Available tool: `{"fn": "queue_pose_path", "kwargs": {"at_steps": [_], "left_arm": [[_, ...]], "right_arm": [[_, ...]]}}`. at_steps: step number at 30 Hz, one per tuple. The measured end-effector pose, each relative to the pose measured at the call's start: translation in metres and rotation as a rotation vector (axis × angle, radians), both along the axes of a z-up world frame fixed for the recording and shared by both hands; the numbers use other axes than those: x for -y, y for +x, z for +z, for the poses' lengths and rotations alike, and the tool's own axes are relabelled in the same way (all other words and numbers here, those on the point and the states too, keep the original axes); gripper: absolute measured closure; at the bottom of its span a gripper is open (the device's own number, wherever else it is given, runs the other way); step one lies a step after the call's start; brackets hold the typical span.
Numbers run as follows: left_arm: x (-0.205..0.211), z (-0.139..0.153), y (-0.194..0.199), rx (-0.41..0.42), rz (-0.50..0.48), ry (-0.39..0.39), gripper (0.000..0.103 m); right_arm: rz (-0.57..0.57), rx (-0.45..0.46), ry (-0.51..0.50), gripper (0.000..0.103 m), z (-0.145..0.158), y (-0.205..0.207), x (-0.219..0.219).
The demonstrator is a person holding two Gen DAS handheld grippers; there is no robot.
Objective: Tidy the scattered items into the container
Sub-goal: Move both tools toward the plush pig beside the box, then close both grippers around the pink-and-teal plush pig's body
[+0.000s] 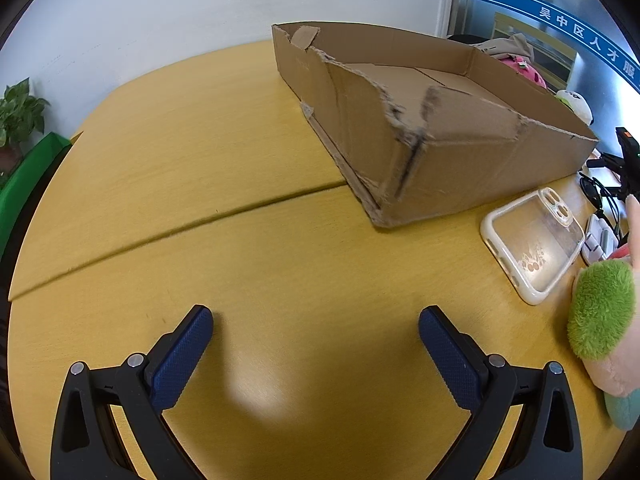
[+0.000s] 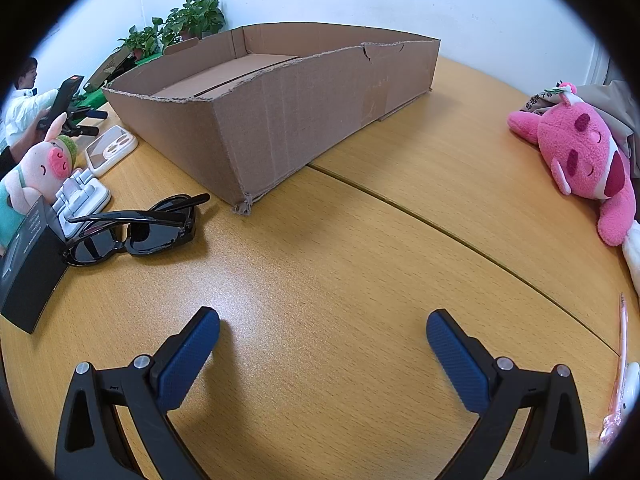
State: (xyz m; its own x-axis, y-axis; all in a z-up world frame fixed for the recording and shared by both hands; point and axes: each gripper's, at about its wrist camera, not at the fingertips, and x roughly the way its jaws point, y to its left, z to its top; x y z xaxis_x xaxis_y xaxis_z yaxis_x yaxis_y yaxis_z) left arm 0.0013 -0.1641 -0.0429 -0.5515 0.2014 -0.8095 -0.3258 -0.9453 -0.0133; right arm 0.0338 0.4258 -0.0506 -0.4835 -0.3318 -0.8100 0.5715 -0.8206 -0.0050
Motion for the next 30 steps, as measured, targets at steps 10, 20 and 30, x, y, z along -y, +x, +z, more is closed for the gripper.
{"fn": "queue_pose_path", "kwargs": {"at_steps": [10, 20, 30], "left_arm": [[-0.043, -0.012, 0.058, -0.004, 0.083, -0.001, 0.0], [-0.063, 0.067, 0.113, -0.209, 0.245, 0.044, 0.0], [-0.155, 0.134, 0.169, -0.257, 0.142, 0.347, 0.0]], "right_arm": [[-0.328, -0.005, 0.006, 0.0, 0.001, 0.006, 0.026], [-0.473, -0.039, -0.116, 0.0, 0.034, 0.066, 0.061], [-0.45, -0.247, -0.165, 0.0, 0.111, 0.147, 0.193]]}}
